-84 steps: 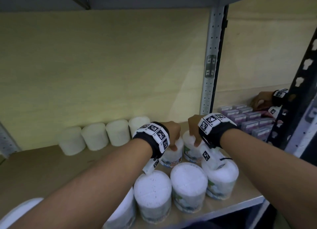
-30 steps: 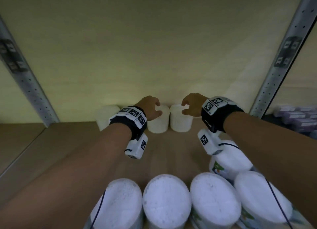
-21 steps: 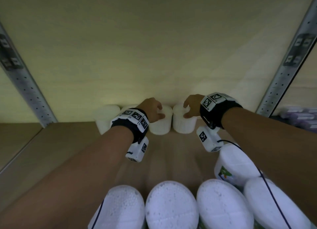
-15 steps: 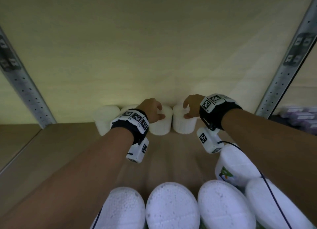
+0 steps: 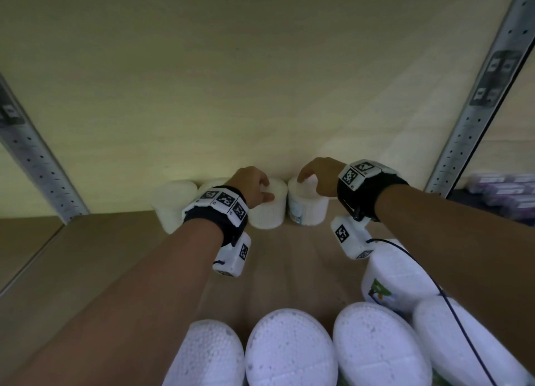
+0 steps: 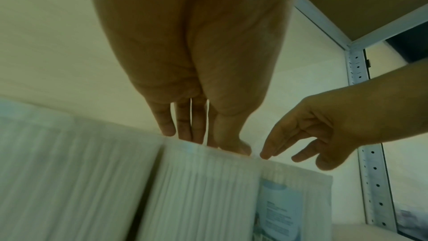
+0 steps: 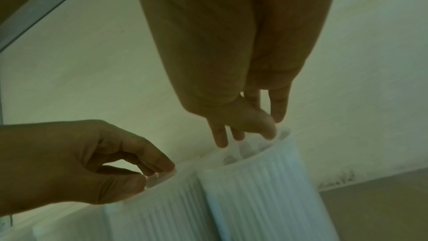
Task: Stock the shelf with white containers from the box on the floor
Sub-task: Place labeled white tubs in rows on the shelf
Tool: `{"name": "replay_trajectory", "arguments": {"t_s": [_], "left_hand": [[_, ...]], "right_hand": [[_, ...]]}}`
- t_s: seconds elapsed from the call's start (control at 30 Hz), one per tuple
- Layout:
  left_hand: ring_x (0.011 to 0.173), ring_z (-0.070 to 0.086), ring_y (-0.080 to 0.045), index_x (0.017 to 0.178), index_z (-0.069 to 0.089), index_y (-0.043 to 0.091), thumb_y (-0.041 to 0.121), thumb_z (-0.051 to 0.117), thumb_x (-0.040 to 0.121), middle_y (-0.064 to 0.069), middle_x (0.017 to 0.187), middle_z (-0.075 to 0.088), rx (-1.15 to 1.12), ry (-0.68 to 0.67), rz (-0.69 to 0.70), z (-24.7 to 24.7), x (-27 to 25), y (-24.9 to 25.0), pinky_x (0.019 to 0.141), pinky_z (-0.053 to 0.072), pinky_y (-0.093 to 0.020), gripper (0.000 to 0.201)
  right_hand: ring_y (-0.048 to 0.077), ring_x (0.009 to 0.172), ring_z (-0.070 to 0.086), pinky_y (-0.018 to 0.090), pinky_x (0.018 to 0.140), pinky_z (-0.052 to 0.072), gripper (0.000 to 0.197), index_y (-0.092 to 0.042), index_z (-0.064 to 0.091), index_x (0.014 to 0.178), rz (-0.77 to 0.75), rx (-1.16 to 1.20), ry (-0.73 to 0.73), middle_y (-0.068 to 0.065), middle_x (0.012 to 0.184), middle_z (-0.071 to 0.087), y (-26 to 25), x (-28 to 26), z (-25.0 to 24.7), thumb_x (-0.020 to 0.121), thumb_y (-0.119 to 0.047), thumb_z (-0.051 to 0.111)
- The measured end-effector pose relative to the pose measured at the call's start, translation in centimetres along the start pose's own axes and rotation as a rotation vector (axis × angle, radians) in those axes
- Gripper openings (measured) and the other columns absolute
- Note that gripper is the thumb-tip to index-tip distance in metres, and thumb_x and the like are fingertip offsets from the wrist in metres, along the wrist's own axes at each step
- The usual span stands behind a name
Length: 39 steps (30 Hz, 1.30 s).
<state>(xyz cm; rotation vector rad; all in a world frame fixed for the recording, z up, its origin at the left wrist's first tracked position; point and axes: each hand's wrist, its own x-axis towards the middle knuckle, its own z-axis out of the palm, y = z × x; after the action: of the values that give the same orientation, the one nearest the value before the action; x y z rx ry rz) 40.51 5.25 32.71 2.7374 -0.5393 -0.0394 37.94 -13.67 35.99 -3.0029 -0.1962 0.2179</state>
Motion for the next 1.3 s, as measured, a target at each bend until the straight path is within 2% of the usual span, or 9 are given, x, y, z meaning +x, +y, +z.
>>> {"name": "replay_trajectory", "arguments": {"t_s": [0.13, 0.23, 0.3, 0.7, 0.93, 1.03, 1.13, 1.2, 1.3], "left_hand": [[0.121, 0.054, -0.026, 0.126, 0.059, 0.007, 0.032, 0.068, 0.085, -0.011, 0.134, 0.056, -0.008, -0.002, 0.000, 0.0, 0.1, 0.0, 0.100, 0.043, -0.033, 0.049], [0.119, 0.054, -0.026, 0.125, 0.059, 0.007, 0.032, 0.068, 0.085, -0.011, 0.132, 0.056, -0.012, 0.003, 0.002, 0.0, 0.1, 0.0, 0.098, 0.043, -0.032, 0.048], [0.119, 0.054, -0.027, 0.125, 0.059, 0.007, 0.032, 0.068, 0.085, -0.012, 0.131, 0.056, -0.014, 0.002, 0.000, 0.1, 0.1, -0.1, 0.097, 0.043, -0.032, 0.048], [0.118, 0.055, -0.027, 0.123, 0.060, 0.007, 0.032, 0.069, 0.084, -0.012, 0.130, 0.057, -0.028, 0.011, 0.002, 0.2, 0.0, -0.1, 0.097, 0.044, -0.033, 0.047], [0.118, 0.054, -0.027, 0.122, 0.060, 0.006, 0.030, 0.070, 0.084, -0.012, 0.130, 0.057, -0.034, 0.024, -0.001, 0.1, 0.0, 0.0, 0.098, 0.044, -0.033, 0.046], [0.118, 0.054, -0.027, 0.122, 0.060, 0.006, 0.030, 0.069, 0.084, -0.012, 0.130, 0.056, -0.035, 0.026, -0.008, 0.2, 0.0, 0.0, 0.097, 0.043, -0.033, 0.046], [0.119, 0.053, -0.027, 0.123, 0.059, 0.006, 0.030, 0.068, 0.085, -0.012, 0.131, 0.055, -0.021, 0.018, -0.010, 0.3, -0.1, 0.1, 0.098, 0.044, -0.033, 0.046], [0.119, 0.053, -0.027, 0.124, 0.059, 0.006, 0.030, 0.068, 0.085, -0.012, 0.131, 0.055, -0.014, 0.013, -0.011, 0.2, -0.1, 0.2, 0.098, 0.044, -0.033, 0.046], [0.118, 0.054, -0.027, 0.123, 0.059, 0.007, 0.030, 0.069, 0.084, -0.012, 0.130, 0.055, -0.017, 0.020, -0.014, 0.1, 0.0, 0.1, 0.098, 0.044, -0.034, 0.046]], "right_hand": [[0.029, 0.128, 0.047, 0.033, 0.102, 0.041, 0.042, -0.010, 0.051, 0.133, 0.066, 0.002, 0.064, 0.012, 0.142, 0.046, 0.2, 0.7, 0.0, 0.092, -0.012, 0.055], [0.031, 0.124, 0.051, 0.038, 0.103, 0.044, 0.059, -0.005, 0.049, 0.134, 0.147, -0.097, -0.016, 0.014, 0.139, 0.049, 0.3, 1.2, 0.5, 0.091, -0.046, 0.054], [0.032, 0.125, 0.048, 0.039, 0.103, 0.043, 0.068, -0.006, 0.045, 0.137, 0.166, -0.164, -0.044, 0.015, 0.140, 0.044, 0.2, 1.4, 1.1, 0.090, -0.054, 0.052], [0.031, 0.126, 0.047, 0.038, 0.105, 0.042, 0.065, -0.006, 0.042, 0.139, 0.149, -0.150, -0.008, 0.014, 0.141, 0.043, 0.0, 1.7, 1.4, 0.090, -0.046, 0.056], [0.029, 0.139, 0.036, 0.038, 0.112, 0.035, 0.057, -0.017, 0.039, 0.145, 0.051, -0.085, -0.106, 0.009, 0.154, 0.031, 0.2, 1.4, 0.4, 0.091, -0.007, 0.055], [0.029, 0.138, 0.037, 0.038, 0.111, 0.038, 0.056, -0.019, 0.039, 0.145, 0.035, -0.063, -0.121, 0.009, 0.154, 0.031, 0.2, 1.5, 0.4, 0.091, -0.003, 0.048], [0.030, 0.132, 0.045, 0.035, 0.105, 0.041, 0.049, -0.015, 0.046, 0.140, 0.059, -0.045, -0.021, 0.011, 0.148, 0.039, 0.3, 1.5, 0.3, 0.092, -0.010, 0.050], [0.031, 0.127, 0.048, 0.035, 0.102, 0.041, 0.045, -0.010, 0.049, 0.135, 0.085, -0.082, 0.053, 0.013, 0.142, 0.045, 0.2, 1.3, 0.2, 0.095, -0.027, 0.054], [0.031, 0.122, 0.051, 0.037, 0.100, 0.043, 0.058, -0.005, 0.050, 0.133, 0.116, -0.141, 0.011, 0.015, 0.137, 0.049, 0.1, 1.2, 0.8, 0.093, -0.048, 0.051]]}}
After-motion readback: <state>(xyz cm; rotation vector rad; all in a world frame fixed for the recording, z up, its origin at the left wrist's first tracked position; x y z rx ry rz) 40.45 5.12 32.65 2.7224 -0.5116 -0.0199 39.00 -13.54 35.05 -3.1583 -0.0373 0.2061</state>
